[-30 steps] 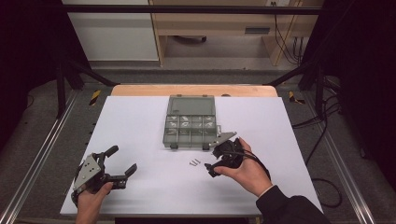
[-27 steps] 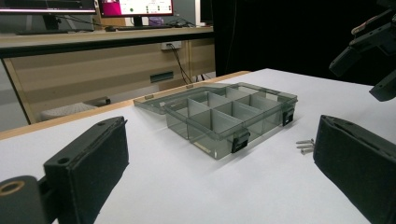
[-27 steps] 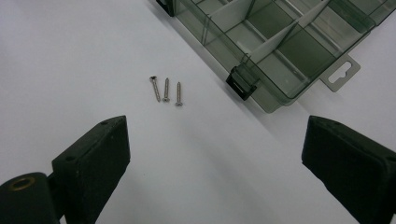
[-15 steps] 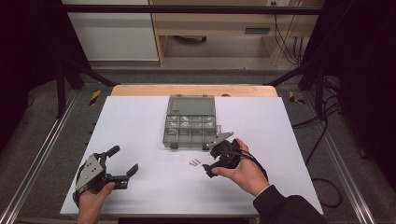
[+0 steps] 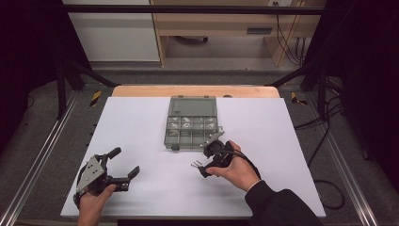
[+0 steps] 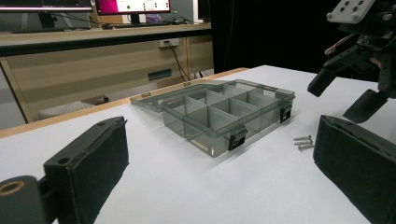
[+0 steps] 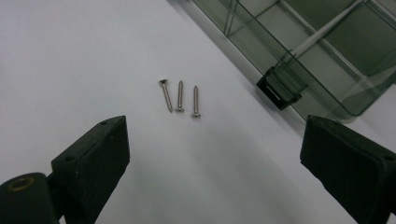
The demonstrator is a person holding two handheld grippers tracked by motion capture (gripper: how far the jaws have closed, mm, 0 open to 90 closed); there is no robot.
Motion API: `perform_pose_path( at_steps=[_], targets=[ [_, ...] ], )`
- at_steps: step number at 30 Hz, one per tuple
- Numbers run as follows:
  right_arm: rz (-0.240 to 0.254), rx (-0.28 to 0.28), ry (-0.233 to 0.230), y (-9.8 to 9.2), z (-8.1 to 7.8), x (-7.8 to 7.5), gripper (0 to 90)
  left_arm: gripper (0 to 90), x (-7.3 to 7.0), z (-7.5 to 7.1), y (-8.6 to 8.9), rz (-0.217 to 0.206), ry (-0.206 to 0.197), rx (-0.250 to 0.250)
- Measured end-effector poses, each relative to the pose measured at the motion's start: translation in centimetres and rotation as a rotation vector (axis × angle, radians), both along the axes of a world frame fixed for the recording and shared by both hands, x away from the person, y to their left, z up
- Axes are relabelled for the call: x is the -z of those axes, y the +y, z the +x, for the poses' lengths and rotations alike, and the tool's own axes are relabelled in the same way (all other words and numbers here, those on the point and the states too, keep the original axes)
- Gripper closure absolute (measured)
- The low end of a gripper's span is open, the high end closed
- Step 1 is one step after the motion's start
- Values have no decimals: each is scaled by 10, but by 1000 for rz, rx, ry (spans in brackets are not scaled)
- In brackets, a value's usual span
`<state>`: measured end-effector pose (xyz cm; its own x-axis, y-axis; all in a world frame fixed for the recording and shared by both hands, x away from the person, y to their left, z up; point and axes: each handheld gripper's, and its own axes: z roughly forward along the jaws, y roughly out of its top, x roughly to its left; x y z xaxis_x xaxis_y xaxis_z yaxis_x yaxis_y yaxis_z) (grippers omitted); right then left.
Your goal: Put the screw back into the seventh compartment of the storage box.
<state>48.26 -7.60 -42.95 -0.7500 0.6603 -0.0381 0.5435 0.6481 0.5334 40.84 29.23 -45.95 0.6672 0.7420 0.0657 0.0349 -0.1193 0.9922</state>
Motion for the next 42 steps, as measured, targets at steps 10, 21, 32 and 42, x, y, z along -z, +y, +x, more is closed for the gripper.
perform_pose_path(
  at_steps=[10,21,32,42],
  targets=[
    [-15,-11,21,16,2,4,104,31,1,1,-2,6,5,8],
    [-23,-4,28,20,9,8,175,32,1,1,-3,12,5,14],
    [-24,2,38,20,18,11,465,32,1,1,-5,20,7,17],
    [-39,37,64,26,23,16,676,34,2,1,-6,30,8,21]
  ],
)
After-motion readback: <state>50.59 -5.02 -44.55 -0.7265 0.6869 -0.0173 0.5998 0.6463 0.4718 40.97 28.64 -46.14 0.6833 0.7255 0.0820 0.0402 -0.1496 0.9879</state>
